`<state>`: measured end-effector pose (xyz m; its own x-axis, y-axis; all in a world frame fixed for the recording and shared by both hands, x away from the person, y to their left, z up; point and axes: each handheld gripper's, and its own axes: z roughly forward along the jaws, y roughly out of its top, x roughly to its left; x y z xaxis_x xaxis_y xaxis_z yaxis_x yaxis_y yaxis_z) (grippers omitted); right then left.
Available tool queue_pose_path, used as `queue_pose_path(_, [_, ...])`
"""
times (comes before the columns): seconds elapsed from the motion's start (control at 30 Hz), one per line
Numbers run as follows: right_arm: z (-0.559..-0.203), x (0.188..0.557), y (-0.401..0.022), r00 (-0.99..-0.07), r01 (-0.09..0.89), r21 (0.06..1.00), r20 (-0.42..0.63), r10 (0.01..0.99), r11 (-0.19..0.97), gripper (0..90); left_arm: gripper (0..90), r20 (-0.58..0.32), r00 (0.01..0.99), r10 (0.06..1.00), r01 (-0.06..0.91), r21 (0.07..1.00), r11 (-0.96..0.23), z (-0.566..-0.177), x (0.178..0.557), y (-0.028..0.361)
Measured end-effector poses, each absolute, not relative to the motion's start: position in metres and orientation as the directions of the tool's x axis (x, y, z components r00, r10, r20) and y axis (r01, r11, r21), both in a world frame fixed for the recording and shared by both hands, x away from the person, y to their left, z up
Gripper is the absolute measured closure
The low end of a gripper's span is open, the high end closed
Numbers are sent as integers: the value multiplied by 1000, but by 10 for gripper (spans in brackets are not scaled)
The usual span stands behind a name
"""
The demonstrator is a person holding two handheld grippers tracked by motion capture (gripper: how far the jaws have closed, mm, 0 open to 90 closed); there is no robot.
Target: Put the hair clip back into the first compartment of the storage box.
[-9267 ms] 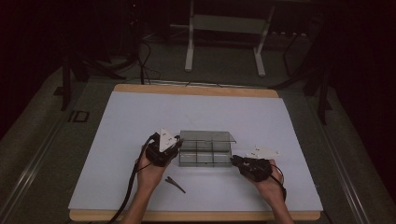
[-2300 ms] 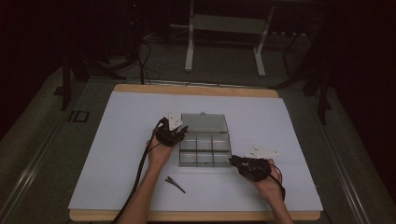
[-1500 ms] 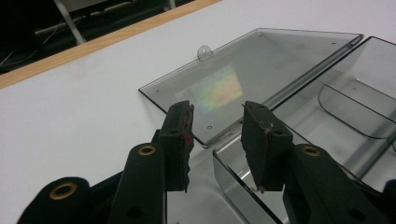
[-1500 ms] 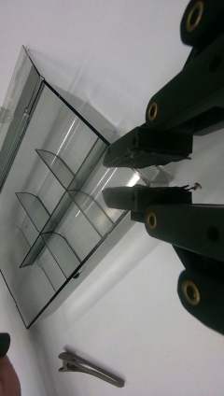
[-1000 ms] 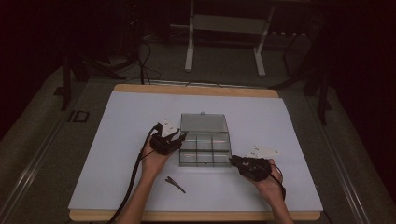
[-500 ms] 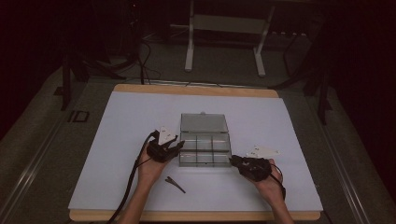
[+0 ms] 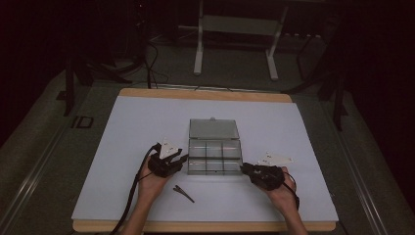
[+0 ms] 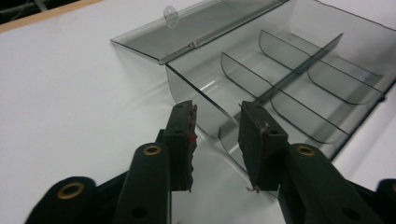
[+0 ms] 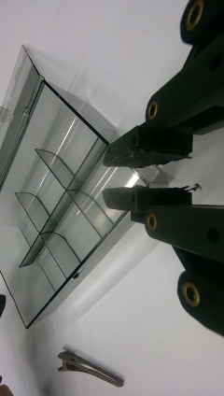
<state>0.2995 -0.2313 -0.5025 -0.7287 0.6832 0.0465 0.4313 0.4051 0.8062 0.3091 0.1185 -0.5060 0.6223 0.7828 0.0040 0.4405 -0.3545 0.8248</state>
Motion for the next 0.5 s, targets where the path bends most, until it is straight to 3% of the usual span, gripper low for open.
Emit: queue_pose_path(0.5, [-502, 299, -231, -731, 430, 804, 43, 681, 410, 777, 759, -29, 643, 765, 457, 817, -353, -509, 289, 123])
